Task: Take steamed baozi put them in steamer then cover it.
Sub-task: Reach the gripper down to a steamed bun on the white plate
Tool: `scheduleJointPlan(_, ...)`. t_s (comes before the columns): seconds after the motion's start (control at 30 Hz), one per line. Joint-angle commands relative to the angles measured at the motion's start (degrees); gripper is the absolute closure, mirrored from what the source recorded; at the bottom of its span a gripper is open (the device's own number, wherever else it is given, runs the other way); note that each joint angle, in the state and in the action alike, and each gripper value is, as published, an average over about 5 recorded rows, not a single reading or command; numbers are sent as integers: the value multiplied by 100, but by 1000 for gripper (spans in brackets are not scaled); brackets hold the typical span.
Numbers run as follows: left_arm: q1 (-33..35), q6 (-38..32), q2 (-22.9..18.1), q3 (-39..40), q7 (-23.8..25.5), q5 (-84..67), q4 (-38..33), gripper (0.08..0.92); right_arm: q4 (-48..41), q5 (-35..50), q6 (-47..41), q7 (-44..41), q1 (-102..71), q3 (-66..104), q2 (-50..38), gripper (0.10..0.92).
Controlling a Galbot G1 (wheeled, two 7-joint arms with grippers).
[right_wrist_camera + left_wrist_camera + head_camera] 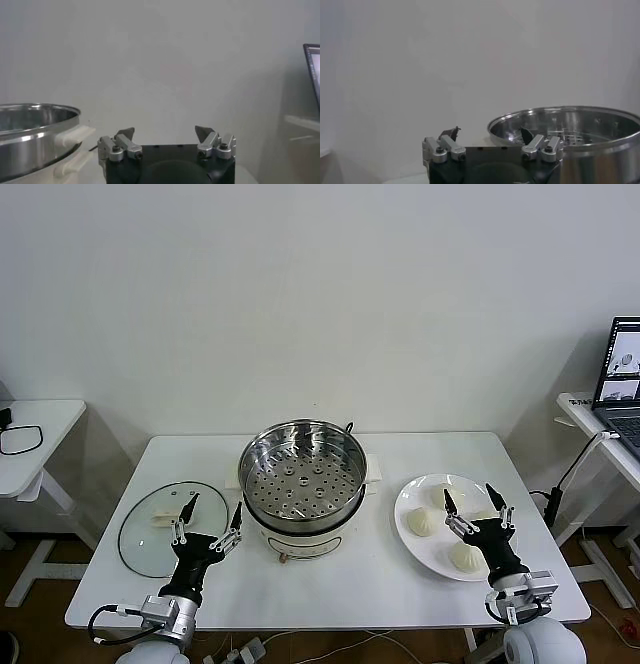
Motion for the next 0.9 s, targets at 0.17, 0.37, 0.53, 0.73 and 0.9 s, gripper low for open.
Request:
scheduleJointPlan(0.17, -31, -1, 4, -31, 23, 6, -25, 177, -372, -439, -298, -13, 539, -21, -503, 203)
scheduleJointPlan(0.37, -72, 6, 5, -27, 41, 17, -77, 177, -1110, -1795, -909, -616, 1608, -431, -2035, 203)
scheduleJointPlan(0.53, -71, 1, 11, 51, 45, 63, -145, 177, -1718, -2439, -1230, -1539, 2632, -1462, -3371, 203)
scheduleJointPlan(0.73, -31, -10, -39, 241, 18, 164, -219, 177, -2443, -2920, -1182, -3409, 4259, -3294, -4332, 203)
scheduleJointPlan(0.9, 5, 4, -101, 322, -8, 228, -271, 177, -3139, -3009, -1046, -4856, 6016, -4961, -4432, 203)
